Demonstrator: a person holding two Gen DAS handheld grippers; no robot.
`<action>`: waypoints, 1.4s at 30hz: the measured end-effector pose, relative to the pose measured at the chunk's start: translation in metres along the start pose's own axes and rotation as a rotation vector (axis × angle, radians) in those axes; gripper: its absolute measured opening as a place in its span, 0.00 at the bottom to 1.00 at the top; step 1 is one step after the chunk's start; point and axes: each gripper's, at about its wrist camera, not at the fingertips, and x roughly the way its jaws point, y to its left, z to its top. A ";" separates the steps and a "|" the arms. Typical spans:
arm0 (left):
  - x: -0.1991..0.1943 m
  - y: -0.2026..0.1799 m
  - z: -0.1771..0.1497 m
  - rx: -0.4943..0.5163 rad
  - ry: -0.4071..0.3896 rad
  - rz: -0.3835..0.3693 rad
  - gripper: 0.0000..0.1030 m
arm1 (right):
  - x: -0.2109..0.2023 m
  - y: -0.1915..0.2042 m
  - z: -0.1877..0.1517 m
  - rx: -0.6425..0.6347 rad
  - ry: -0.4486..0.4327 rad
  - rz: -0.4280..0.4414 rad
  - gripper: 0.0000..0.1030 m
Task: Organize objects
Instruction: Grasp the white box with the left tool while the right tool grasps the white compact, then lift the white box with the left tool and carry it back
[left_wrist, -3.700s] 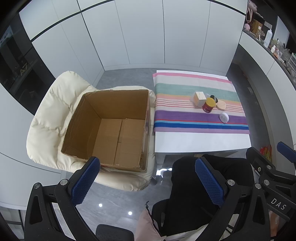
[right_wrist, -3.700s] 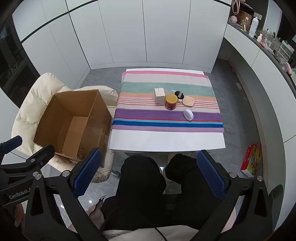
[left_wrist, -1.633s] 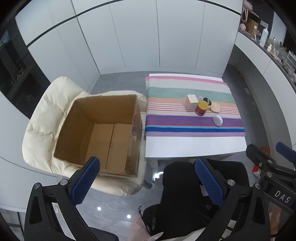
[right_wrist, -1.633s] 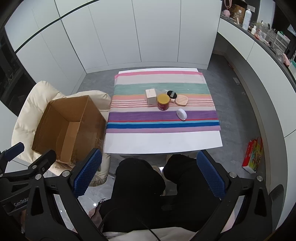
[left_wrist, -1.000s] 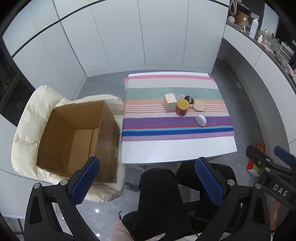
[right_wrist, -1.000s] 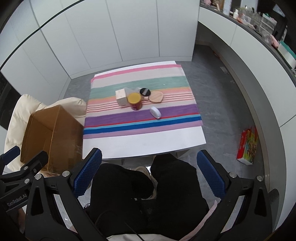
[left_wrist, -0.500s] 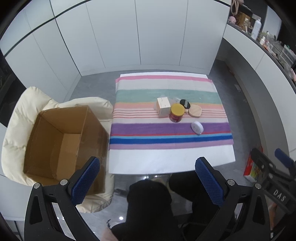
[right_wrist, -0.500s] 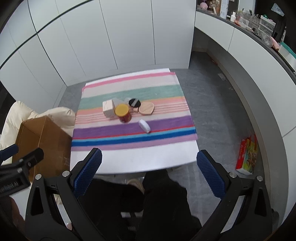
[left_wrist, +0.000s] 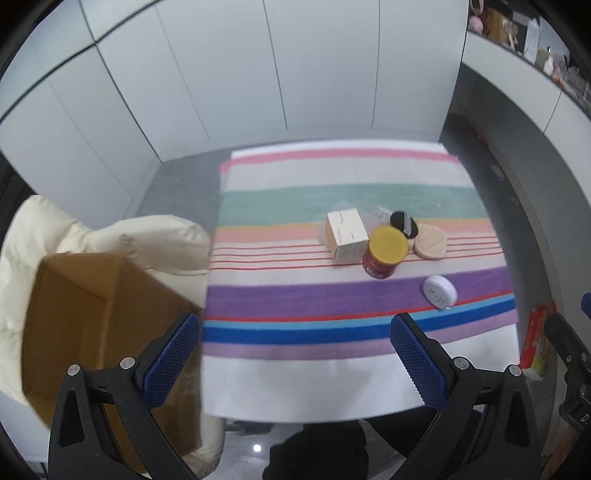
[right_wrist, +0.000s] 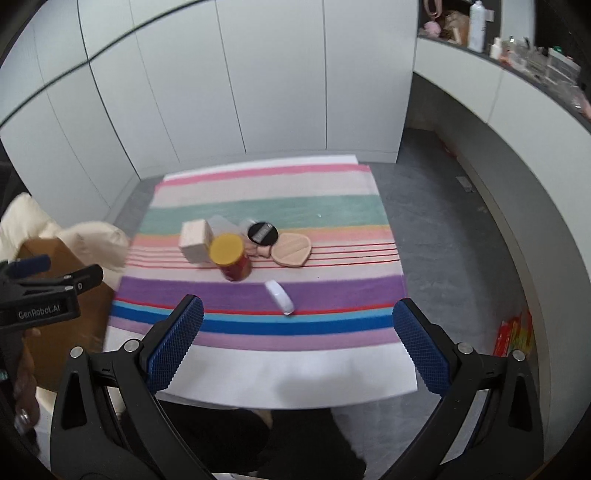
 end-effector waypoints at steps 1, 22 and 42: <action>0.011 -0.002 0.000 0.001 0.004 -0.010 1.00 | 0.013 -0.003 0.000 -0.004 0.019 0.005 1.00; 0.184 -0.026 0.080 -0.098 0.105 -0.043 1.00 | 0.204 0.026 -0.025 -0.242 0.098 0.055 0.90; 0.195 -0.015 0.068 -0.092 0.125 -0.045 0.44 | 0.224 0.002 -0.005 -0.027 0.251 0.052 0.16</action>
